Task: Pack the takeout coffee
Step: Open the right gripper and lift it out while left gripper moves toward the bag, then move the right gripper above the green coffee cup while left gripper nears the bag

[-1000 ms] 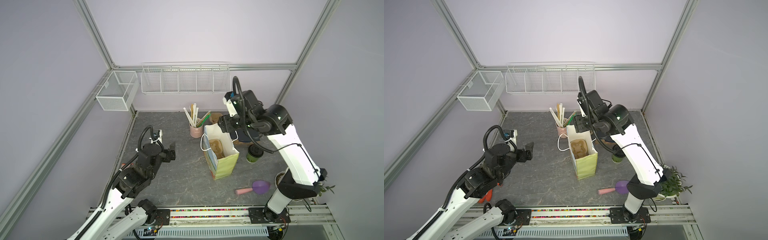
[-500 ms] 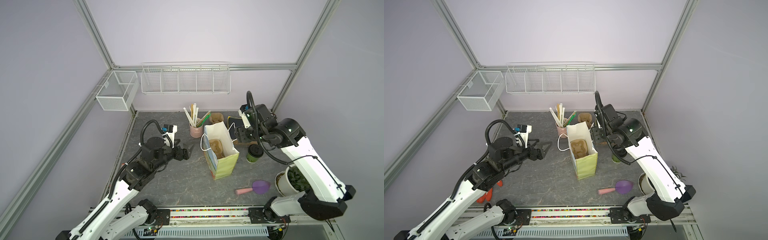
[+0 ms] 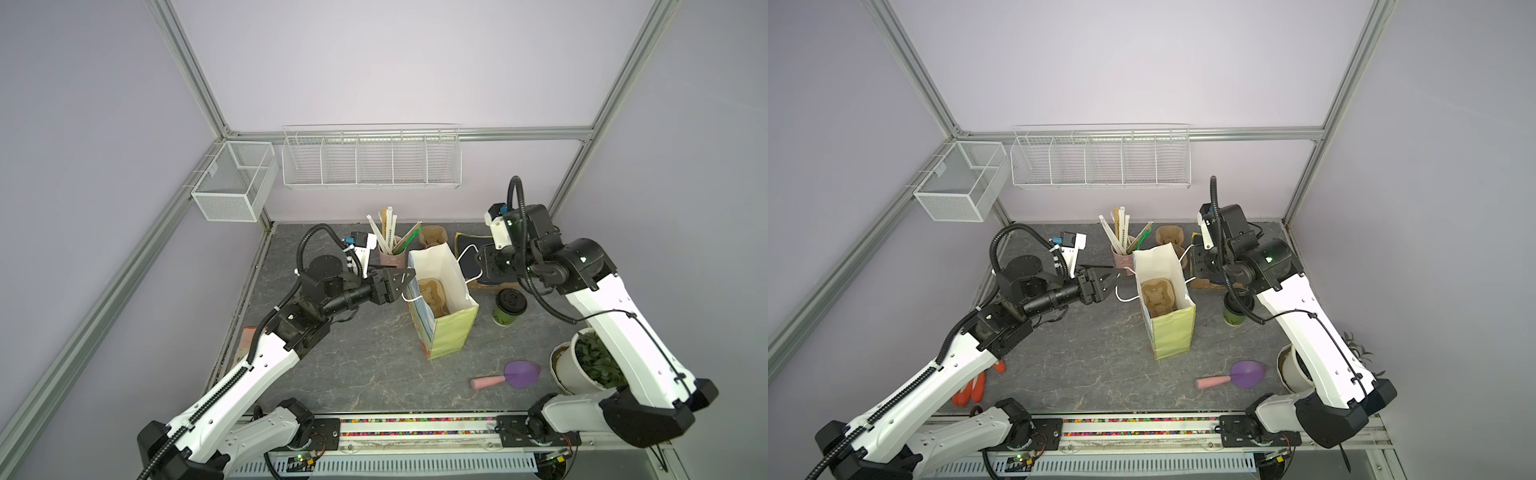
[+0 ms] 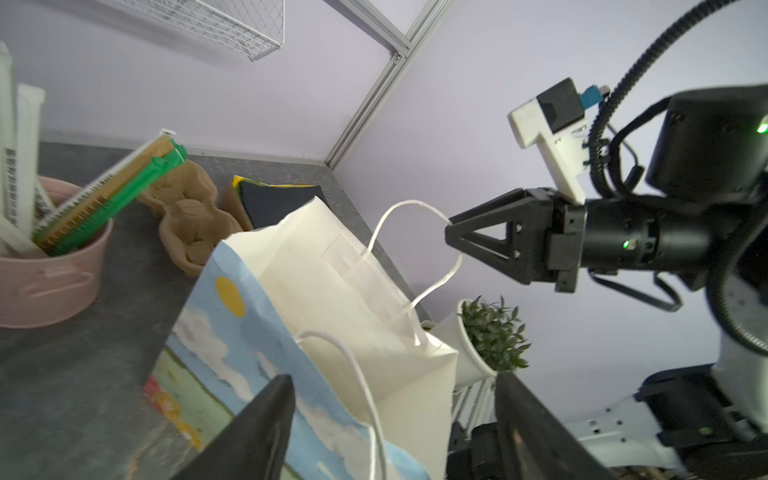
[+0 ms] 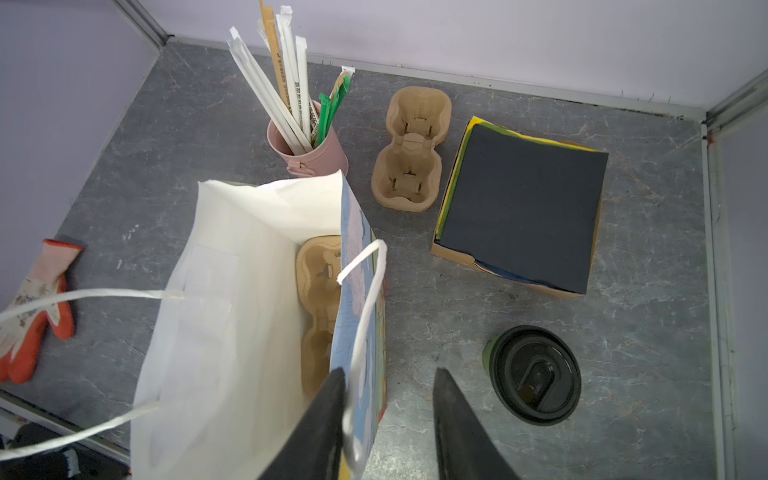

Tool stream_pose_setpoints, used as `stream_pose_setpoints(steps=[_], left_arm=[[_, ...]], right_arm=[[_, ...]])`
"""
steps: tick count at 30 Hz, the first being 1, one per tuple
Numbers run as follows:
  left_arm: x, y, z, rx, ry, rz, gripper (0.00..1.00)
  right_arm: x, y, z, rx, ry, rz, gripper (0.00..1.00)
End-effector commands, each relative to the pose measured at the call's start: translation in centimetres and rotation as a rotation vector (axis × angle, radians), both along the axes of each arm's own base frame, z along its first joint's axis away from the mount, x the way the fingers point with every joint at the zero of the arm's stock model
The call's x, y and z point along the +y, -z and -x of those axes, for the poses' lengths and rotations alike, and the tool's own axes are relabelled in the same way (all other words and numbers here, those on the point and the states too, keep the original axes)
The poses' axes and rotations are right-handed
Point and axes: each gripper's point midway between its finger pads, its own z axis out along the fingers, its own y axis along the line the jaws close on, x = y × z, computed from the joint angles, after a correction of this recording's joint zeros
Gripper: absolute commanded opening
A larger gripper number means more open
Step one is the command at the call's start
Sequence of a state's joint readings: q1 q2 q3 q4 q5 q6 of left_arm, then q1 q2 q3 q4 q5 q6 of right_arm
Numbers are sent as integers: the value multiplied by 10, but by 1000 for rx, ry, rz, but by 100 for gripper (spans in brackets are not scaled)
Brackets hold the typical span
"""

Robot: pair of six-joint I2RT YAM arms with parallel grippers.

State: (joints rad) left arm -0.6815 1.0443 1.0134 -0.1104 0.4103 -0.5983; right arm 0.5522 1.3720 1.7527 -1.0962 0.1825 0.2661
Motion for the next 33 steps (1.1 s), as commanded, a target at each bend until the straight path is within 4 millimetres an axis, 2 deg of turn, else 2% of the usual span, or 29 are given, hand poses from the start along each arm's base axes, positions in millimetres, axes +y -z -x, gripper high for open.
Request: stream_pose_setpoints(steps=[1, 7, 10, 15, 21, 29, 33], left_arm=[[-5, -23, 5, -38, 47, 62, 58], [-10, -9, -6, -44, 35, -6, 14], [-16, -4, -12, -45, 43, -25, 0], [-12, -5, -32, -47, -1, -36, 0], [8, -13, -66, -12, -60, 22, 0], [13, -32, -78, -71, -97, -9, 0], [15, -33, -81, -76, -102, -14, 0]], right_arm=[[8, 5, -7, 6, -23, -24, 29], [16, 9, -19, 13, -22, -30, 15], [20, 10, -27, 10, -23, -35, 8], [23, -1, -43, -37, -5, -55, 7], [26, -12, -68, -92, 29, -79, 7], [32, -8, -102, -94, 65, -135, 7], [37, -3, -104, -71, 55, -152, 7]])
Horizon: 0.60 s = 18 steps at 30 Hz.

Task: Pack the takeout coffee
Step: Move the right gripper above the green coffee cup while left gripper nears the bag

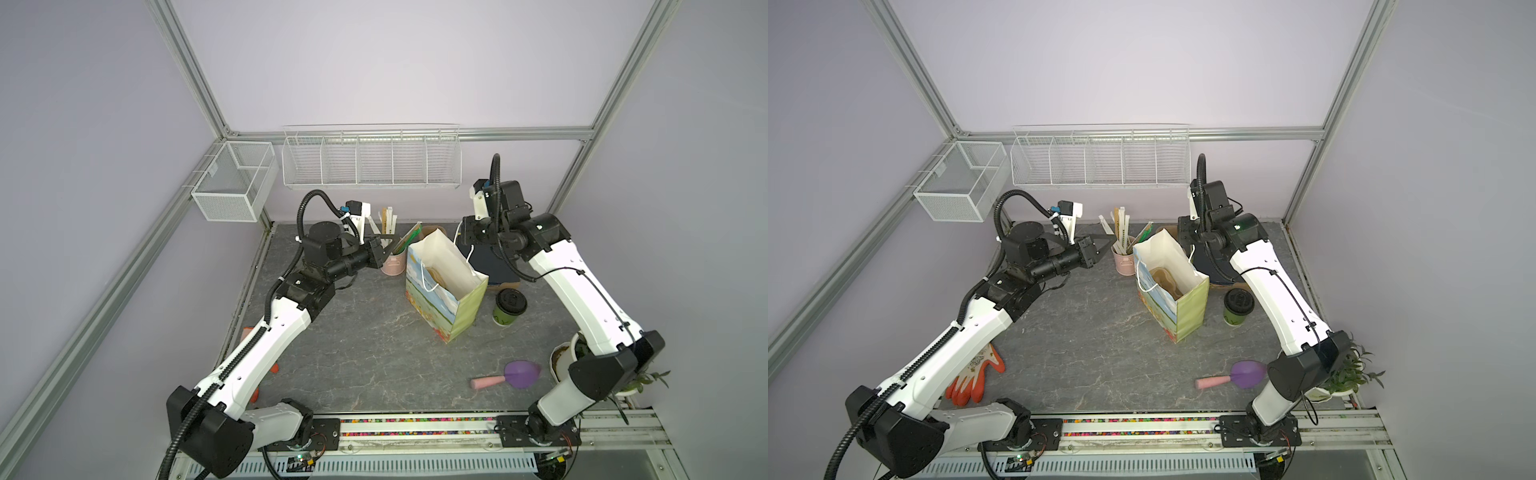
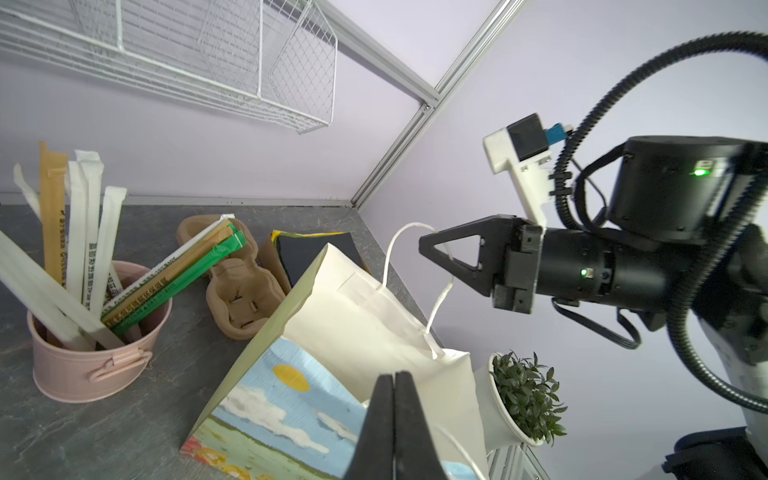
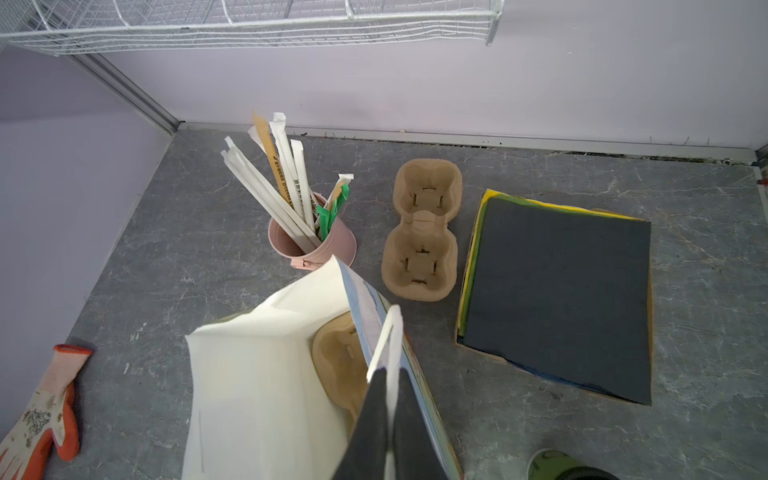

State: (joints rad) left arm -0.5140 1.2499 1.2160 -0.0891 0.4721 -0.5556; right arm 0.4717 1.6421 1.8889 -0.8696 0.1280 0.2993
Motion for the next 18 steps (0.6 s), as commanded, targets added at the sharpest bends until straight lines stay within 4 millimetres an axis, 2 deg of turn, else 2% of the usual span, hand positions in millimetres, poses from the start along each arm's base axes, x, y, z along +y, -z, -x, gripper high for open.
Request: stream_pose_setpoints(steps=[1, 3, 6, 9, 11, 14, 16, 17, 18], left_arm=[[3, -6, -2, -29, -5, -14, 0], [5, -4, -2, -30, -10, -20, 0], [9, -3, 0, -37, -21, -27, 0], [14, -4, 2, -39, -41, -34, 8], [19, -5, 4, -45, -61, -47, 17], [32, -3, 5, -48, -127, -80, 36], [44, -2, 6, -45, -185, -103, 46], [49, -3, 7, -46, -205, -113, 53], [55, -4, 9, -41, -235, -125, 59]], right_arm=[[6, -11, -2, -20, -10, -52, 7], [3, -14, 0, -28, -6, -46, 15], [-5, -24, 5, -54, 8, -25, 34], [-13, -37, 11, -80, 16, -6, 49], [-21, -48, 18, -103, 32, 9, 61], [-37, -70, 30, -165, 65, 25, 85], [-48, -82, 39, -195, 91, 36, 97], [-56, -88, 44, -208, 109, 42, 98], [-68, -87, 53, -195, 147, 67, 91]])
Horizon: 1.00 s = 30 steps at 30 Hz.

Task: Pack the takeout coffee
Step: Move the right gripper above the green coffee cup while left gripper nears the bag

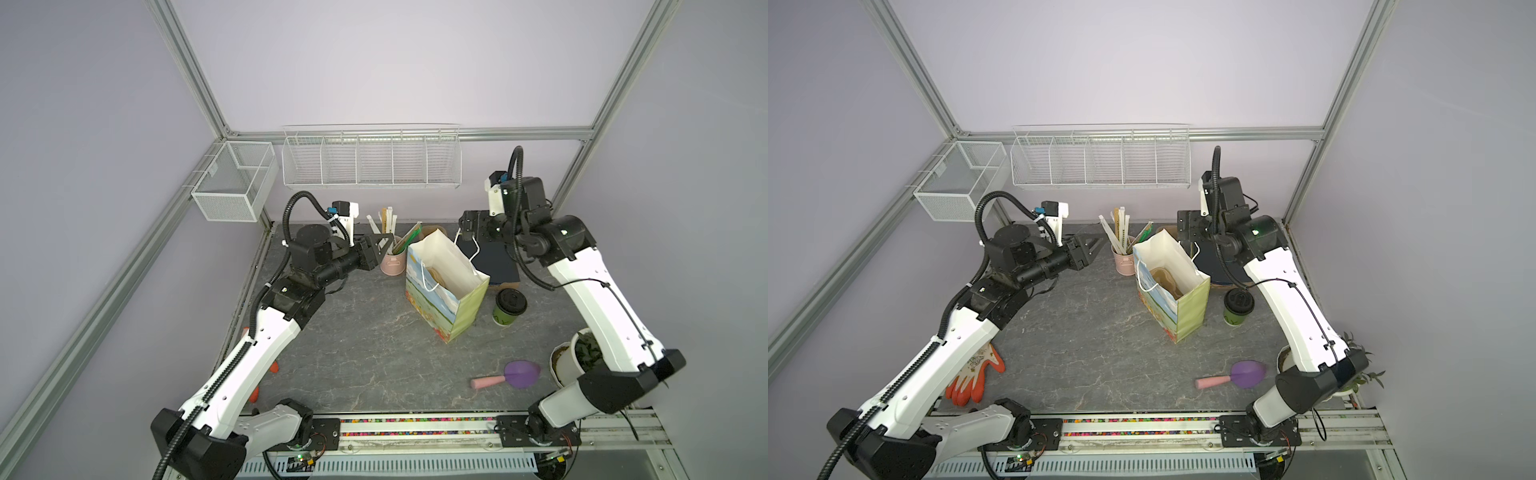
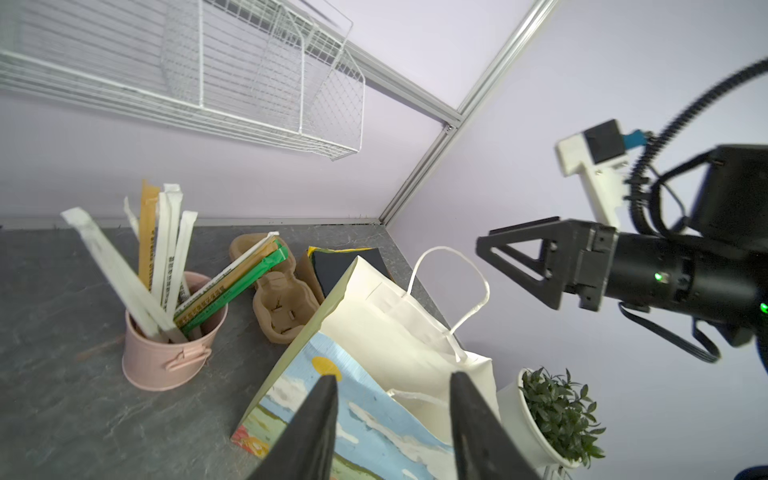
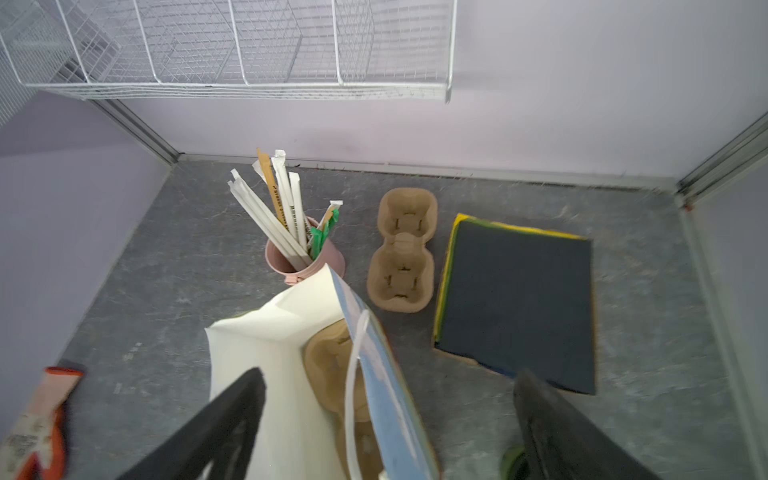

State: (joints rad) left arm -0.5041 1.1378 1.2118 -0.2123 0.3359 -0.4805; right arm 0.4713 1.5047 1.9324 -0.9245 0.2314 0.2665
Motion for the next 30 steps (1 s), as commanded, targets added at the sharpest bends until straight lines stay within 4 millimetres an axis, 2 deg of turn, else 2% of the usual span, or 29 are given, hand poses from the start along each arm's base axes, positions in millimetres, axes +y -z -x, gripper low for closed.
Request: stream_pose_setpoints(steps=[1, 5, 9, 12, 15, 17, 20, 23, 30], left_arm=[[27, 8, 0, 24, -130, -65, 62], [58, 23, 8, 55, -261, -142, 75], [79, 38, 20, 69, -322, -198, 80], [73, 49, 31, 89, -271, -173, 81], [54, 60, 38, 154, -172, -94, 83], [42, 63, 41, 198, -117, -22, 83], [26, 60, 44, 241, -44, 70, 83], [17, 61, 43, 262, -30, 85, 83], [4, 74, 42, 285, -46, 43, 83]], right_arm=[[-44, -22, 27, -40, 127, 50, 88], [-80, -3, 57, 48, 230, 57, 88], [-111, 45, 88, 201, 316, 95, 88], [-125, 87, 105, 295, 344, 91, 88], [-134, 130, 114, 416, 363, 59, 88], [-138, 153, 116, 493, 380, 26, 88], [-136, 174, 111, 544, 376, 4, 88], [-128, 187, 102, 583, 352, -16, 88], [-133, 212, 78, 654, 389, 33, 89]])
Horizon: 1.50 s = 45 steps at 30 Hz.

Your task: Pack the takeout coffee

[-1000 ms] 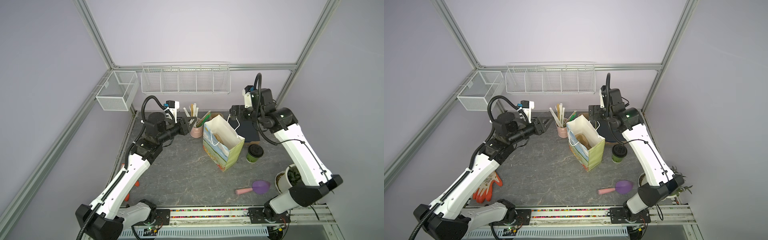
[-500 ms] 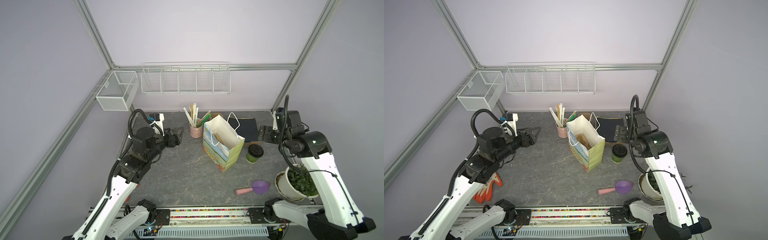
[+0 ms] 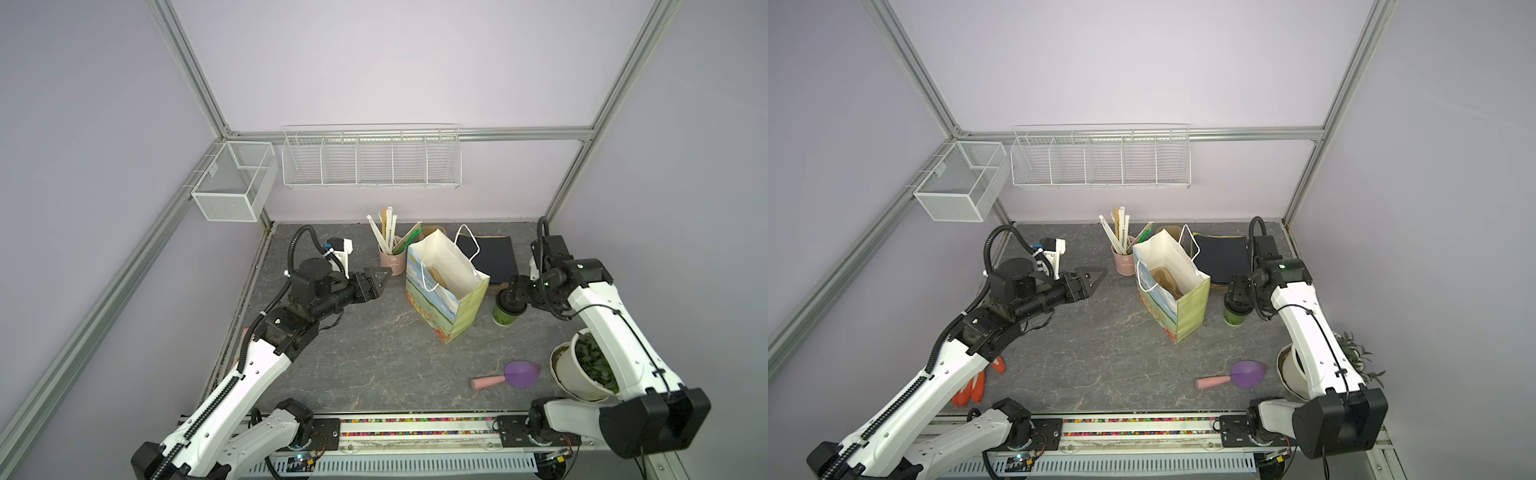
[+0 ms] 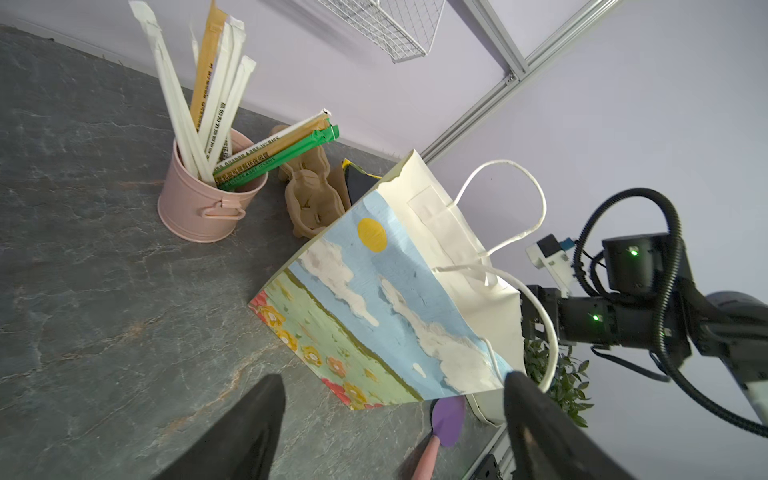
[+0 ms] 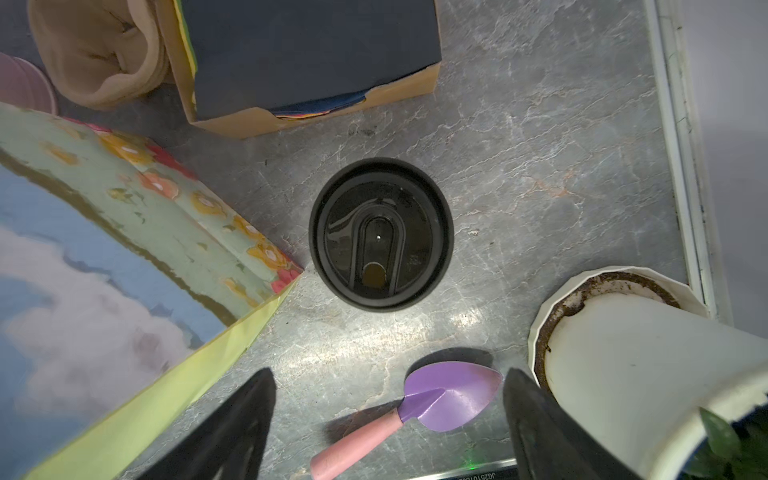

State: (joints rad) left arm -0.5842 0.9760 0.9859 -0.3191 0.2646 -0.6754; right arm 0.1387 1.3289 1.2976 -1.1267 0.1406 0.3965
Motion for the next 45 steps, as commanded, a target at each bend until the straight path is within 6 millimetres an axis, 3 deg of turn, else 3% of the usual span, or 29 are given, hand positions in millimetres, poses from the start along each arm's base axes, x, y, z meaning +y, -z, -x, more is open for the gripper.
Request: stream_pose_setpoints(steps=[1, 9, 18, 25, 38, 45], left_arm=[[-5, -1, -3, 11, -18, 15, 83], [-23, 6, -2, 38, 8, 12, 82], [-22, 13, -5, 48, -5, -9, 82], [-22, 16, -6, 54, -6, -19, 81], [-23, 21, -7, 66, -6, -34, 81], [-24, 22, -8, 70, -7, -36, 81]], right_arm=[[-3, 4, -15, 1, 31, 3, 89], [-5, 22, -30, 63, 40, 22, 91], [0, 41, -37, 109, 22, 9, 100], [1, 50, -39, 122, 15, 8, 88], [-2, 62, -36, 145, 20, 25, 86], [-2, 65, -37, 149, 18, 28, 77]])
